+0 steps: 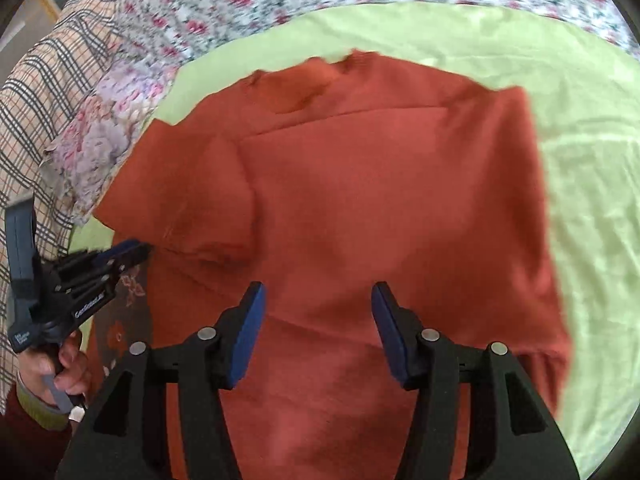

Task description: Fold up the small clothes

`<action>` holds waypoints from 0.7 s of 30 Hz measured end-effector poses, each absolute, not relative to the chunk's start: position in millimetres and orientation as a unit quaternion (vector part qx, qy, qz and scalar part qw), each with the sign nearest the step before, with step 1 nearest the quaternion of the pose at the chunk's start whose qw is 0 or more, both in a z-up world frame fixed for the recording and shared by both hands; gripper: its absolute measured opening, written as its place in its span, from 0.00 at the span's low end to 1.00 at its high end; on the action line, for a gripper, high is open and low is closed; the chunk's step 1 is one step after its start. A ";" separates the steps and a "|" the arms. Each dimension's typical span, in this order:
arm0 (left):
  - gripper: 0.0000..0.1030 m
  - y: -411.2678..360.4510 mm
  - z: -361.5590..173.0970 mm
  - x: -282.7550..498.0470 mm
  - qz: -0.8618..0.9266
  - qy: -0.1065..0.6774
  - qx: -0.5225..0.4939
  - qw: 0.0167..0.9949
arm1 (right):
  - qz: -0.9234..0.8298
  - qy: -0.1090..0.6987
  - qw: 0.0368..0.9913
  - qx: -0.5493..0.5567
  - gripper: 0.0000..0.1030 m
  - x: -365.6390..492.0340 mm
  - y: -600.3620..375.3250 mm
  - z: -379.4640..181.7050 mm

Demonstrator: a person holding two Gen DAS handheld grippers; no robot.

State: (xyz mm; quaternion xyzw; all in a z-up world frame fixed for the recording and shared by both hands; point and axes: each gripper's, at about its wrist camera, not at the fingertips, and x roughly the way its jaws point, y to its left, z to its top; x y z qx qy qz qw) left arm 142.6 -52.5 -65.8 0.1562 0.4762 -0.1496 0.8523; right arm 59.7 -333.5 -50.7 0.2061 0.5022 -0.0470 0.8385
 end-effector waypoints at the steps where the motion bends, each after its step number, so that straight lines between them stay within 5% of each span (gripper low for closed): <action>1: 0.14 -36.4 -67.6 147.4 -0.130 0.479 0.147 0.855 | -0.040 0.503 0.840 0.199 0.55 64.7 -327.4 -51.5; 5: 0.14 3.2 -73.3 166.2 -0.083 0.491 0.118 0.859 | -0.034 0.507 0.849 0.143 0.70 82.2 -301.4 -55.7; 13: 0.16 23.6 -70.7 194.1 -0.048 0.476 0.101 0.873 | -0.045 0.489 0.863 0.119 0.71 98.6 -305.0 -61.1; 14: 0.16 23.9 -71.5 197.0 -0.044 0.476 0.101 0.873 | -0.040 0.484 0.866 0.119 0.67 99.8 -304.9 -60.7; 16: 0.16 27.1 -76.5 204.7 -0.034 0.483 0.102 0.869 | -0.018 0.486 0.862 0.141 0.34 106.5 -308.2 -61.9; 17: 0.16 27.8 -78.1 206.1 -0.032 0.485 0.103 0.868 | -0.016 0.486 0.860 0.153 0.05 107.2 -311.3 -61.2; 21: 0.12 21.4 -78.2 206.5 -0.031 0.481 0.118 0.868 | -0.049 0.474 0.866 0.151 0.04 91.7 -330.4 -43.9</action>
